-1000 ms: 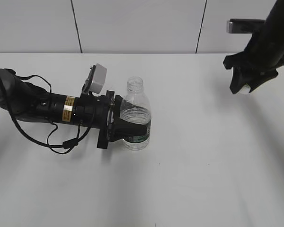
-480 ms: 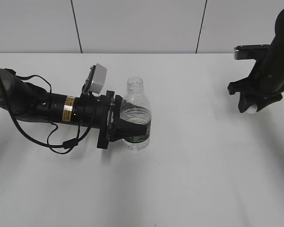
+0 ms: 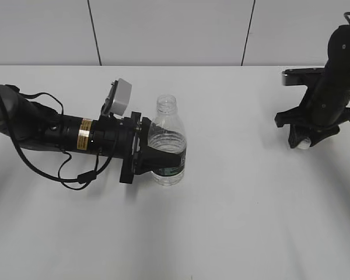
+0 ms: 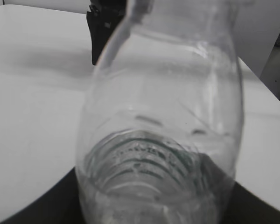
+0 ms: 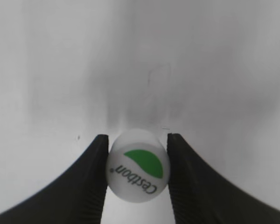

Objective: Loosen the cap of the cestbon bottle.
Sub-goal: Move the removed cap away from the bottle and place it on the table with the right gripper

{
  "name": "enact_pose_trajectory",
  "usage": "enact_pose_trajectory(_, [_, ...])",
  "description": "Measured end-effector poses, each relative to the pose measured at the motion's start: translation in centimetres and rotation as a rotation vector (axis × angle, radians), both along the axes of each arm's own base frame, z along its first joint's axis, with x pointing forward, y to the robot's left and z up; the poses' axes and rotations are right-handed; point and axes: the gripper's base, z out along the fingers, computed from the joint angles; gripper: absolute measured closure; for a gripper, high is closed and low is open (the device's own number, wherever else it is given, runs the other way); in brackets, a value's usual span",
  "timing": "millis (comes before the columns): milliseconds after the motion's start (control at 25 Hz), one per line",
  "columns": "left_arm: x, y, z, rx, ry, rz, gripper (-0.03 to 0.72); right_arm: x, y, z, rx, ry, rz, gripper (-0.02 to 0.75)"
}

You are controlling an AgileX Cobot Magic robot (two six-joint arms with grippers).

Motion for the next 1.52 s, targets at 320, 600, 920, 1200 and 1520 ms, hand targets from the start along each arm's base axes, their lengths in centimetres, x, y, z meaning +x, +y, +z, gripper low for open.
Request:
enact_pose_trajectory(320, [0.0, 0.0, 0.0, 0.0, 0.0, 0.0, 0.31, 0.0, 0.0, -0.6, -0.006, 0.013, 0.003, 0.44])
enact_pose_trajectory(600, [0.0, 0.0, 0.0, 0.0, 0.0, 0.001, 0.312, 0.0, -0.1, -0.6, -0.014, 0.012, 0.008, 0.44])
enact_pose_trajectory(920, [0.0, 0.0, 0.0, 0.0, 0.0, 0.001, 0.312, 0.0, -0.1, -0.6, -0.016, 0.012, 0.009, 0.386])
enact_pose_trajectory(1200, [0.0, 0.0, 0.0, 0.0, 0.0, 0.001, 0.312, 0.0, -0.1, -0.6, -0.017, 0.02, 0.009, 0.32])
enact_pose_trajectory(1520, [0.0, 0.0, 0.0, 0.0, 0.0, 0.001, 0.312, 1.4, 0.1, 2.4, -0.021, 0.06, 0.011, 0.313])
